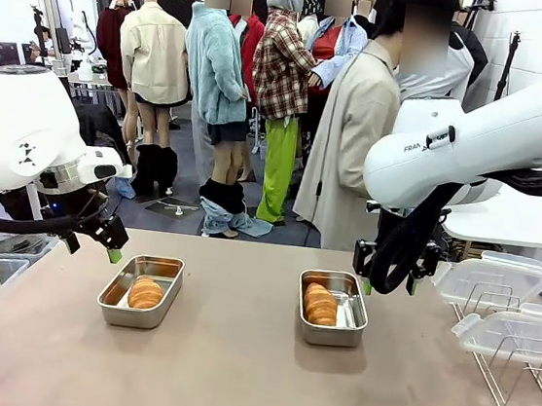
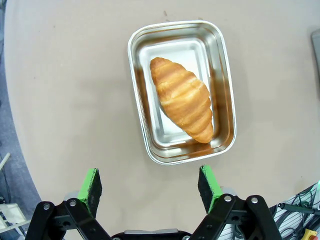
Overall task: Place the bread in airtight containers.
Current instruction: Pick up one Airtight Container lid and hand it to the human.
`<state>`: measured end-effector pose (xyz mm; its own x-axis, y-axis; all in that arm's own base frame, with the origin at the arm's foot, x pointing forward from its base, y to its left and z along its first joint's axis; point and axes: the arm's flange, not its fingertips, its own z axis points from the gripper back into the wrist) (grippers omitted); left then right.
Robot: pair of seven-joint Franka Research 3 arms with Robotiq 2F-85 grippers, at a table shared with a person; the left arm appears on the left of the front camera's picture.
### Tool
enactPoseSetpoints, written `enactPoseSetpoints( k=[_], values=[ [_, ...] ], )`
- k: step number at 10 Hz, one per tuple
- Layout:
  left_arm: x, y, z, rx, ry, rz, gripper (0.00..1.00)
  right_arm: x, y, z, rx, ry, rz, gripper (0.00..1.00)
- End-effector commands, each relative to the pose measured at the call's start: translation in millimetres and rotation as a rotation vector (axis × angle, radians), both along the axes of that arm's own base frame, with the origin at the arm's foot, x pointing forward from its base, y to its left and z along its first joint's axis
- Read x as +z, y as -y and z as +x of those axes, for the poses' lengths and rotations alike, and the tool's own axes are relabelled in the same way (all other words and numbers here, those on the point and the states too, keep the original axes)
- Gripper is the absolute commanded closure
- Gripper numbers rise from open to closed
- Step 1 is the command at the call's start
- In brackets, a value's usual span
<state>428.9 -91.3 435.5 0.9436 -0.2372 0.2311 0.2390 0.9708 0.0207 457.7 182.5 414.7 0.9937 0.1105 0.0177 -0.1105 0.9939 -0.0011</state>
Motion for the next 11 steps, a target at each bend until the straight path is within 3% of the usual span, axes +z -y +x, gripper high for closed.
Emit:
enactPoseSetpoints(
  k=[1, 11],
  values=[
    [-0.5, 0.9, 1.2, 0.018, 0.008, 0.001, 0.0, 0.6, -3.2, 3.8, -0.017, 0.005, -0.003, 0.14],
    [-0.5, 0.9, 1.2, 0.018, 0.008, 0.001, 0.0, 0.6, -3.2, 3.8, -0.017, 0.005, -0.003, 0.14]
  ],
)
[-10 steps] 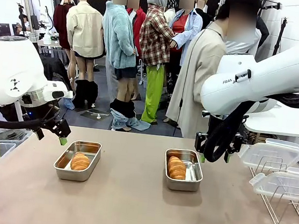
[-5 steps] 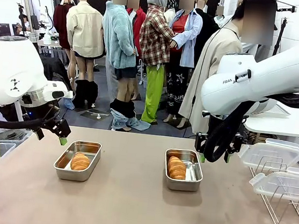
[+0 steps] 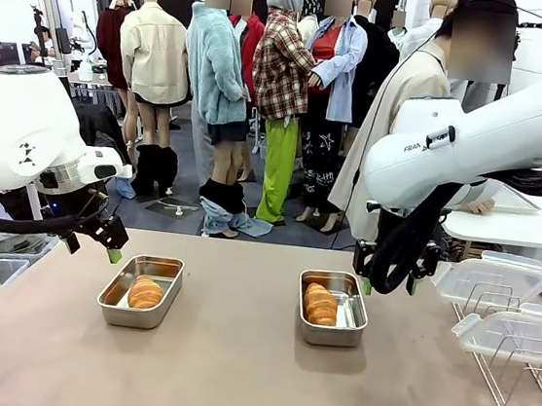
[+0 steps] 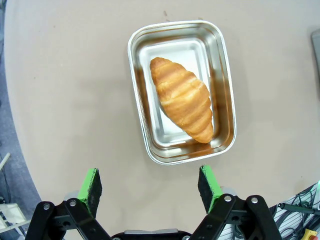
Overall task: Place the bread in airtight containers.
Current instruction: Pick up one Airtight Container lid and hand it to the human.
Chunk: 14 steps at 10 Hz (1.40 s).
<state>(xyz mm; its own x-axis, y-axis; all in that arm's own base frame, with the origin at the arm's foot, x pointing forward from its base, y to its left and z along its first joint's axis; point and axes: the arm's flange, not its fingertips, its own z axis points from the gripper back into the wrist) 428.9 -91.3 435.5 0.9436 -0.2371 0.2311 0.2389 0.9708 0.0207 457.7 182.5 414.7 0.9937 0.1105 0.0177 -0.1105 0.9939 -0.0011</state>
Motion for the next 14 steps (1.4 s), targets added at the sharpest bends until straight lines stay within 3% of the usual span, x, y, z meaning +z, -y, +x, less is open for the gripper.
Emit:
enactPoseSetpoints(
  k=[1, 14],
  values=[
    [-0.5, 0.9, 1.2, 0.018, 0.008, 0.001, 0.0, 0.6, -3.2, 3.8, -0.017, 0.005, -0.003, 0.14],
    [-0.5, 0.9, 1.2, 0.018, 0.008, 0.001, 0.0, 0.6, -3.2, 3.8, -0.017, 0.005, -0.003, 0.14]
  ],
)
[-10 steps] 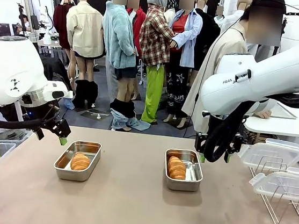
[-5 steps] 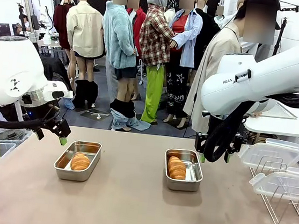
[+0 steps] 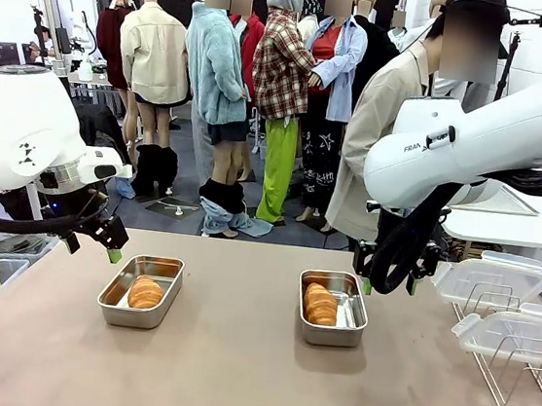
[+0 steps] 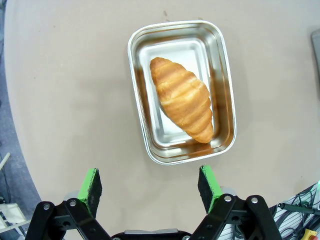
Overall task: Place the bread in airtight containers.
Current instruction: Pick up one Airtight Container lid and hand it to the human.
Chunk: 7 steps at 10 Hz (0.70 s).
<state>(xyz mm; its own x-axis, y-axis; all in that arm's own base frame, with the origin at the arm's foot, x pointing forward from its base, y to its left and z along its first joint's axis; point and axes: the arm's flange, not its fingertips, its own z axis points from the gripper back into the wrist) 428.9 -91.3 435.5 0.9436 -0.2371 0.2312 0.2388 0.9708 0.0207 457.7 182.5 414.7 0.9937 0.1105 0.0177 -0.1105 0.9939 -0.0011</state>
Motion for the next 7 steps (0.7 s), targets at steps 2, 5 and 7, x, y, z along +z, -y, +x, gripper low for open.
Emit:
enactPoseSetpoints(
  k=[2, 5, 7],
  values=[
    [-0.5, 0.9, 1.2, 0.017, 0.008, 0.001, 0.0, 0.6, -3.2, 3.8, -0.017, 0.005, -0.003, 0.14],
    [-0.5, 0.9, 1.2, 0.017, 0.008, 0.001, 0.0, 0.6, -3.2, 3.8, -0.017, 0.005, -0.003, 0.14],
    [-0.5, 0.9, 1.2, 0.017, 0.008, 0.001, 0.0, 0.6, -3.2, 3.8, -0.017, 0.005, -0.003, 0.14]
  ],
)
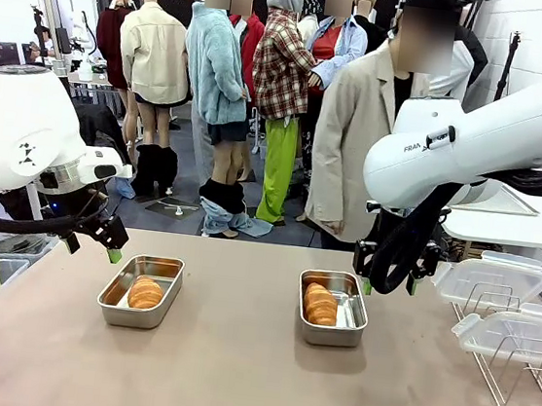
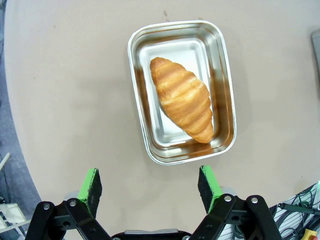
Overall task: Place the bread in airtight containers.
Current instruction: Pick up one Airtight Container lid and hand it to the human.
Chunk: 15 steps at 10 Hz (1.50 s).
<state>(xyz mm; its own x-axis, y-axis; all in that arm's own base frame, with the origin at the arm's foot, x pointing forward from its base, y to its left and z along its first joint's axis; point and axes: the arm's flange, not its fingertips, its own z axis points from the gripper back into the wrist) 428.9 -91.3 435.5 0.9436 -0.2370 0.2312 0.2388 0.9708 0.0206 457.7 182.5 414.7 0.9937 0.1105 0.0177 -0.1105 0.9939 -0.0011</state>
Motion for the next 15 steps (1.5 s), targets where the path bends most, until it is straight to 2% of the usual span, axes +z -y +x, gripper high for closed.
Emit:
enactPoseSetpoints(
  k=[1, 15],
  values=[
    [-0.5, 0.9, 1.2, 0.017, 0.008, 0.001, 0.0, 0.6, -3.2, 3.8, -0.017, 0.005, -0.003, 0.14],
    [-0.5, 0.9, 1.2, 0.017, 0.008, 0.001, 0.0, 0.6, -3.2, 3.8, -0.017, 0.005, -0.003, 0.14]
  ],
)
